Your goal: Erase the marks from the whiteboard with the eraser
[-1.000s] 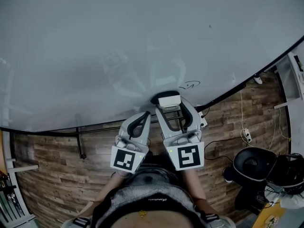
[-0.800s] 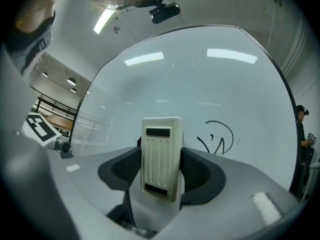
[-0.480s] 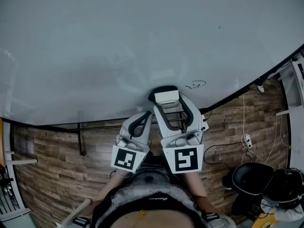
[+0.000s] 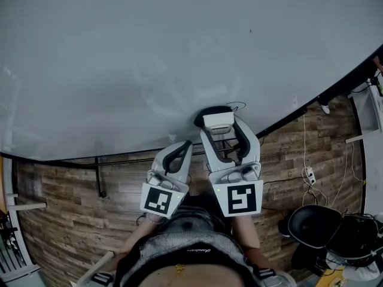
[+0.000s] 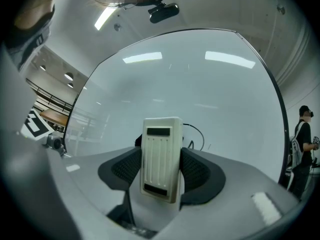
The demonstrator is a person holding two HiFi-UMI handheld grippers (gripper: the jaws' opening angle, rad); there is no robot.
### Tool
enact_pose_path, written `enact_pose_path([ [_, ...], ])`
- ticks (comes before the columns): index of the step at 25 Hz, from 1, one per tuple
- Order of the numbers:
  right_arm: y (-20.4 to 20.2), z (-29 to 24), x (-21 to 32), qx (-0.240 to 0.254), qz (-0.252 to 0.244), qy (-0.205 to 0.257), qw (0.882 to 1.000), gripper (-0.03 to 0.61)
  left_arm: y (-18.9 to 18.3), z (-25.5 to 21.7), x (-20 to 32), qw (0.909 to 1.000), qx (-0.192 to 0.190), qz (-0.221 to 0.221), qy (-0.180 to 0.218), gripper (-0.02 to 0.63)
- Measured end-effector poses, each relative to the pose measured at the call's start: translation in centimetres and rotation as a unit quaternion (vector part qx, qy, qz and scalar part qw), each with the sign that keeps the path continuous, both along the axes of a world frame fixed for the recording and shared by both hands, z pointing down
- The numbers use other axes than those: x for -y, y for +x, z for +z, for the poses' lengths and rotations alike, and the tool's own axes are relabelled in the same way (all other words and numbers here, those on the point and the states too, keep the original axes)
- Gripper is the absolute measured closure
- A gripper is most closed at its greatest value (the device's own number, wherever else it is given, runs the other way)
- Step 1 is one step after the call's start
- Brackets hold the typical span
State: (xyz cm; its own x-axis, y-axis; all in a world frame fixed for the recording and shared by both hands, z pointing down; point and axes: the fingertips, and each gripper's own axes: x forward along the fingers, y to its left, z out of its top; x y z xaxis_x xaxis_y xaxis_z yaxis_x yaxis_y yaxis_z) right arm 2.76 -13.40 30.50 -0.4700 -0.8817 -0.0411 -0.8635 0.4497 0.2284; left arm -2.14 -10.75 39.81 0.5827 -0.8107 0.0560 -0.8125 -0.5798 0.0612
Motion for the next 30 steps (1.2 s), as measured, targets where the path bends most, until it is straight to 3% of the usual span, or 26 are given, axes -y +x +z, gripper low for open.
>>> enact_pose_path([
  [9,9.1,-0.2,1.6,0.004,0.060,-0.019,0.998,0.327,5.3,-0.6,1.0,0.9997,-0.001,0.021,-0.007,0.611],
  [21,10.3,0.1,1.8,0.013,0.102,-0.020,0.994,0.328,5.4,0.3,0.3,0.9992,-0.005,0.037,-0.017,0.611],
  [30,7.7,-0.4,1.4,0.005,0.087,-0.011,0.996,0.328,4.5,0.2,0.0,0.9996,0.000,0.026,-0.014,0.611],
])
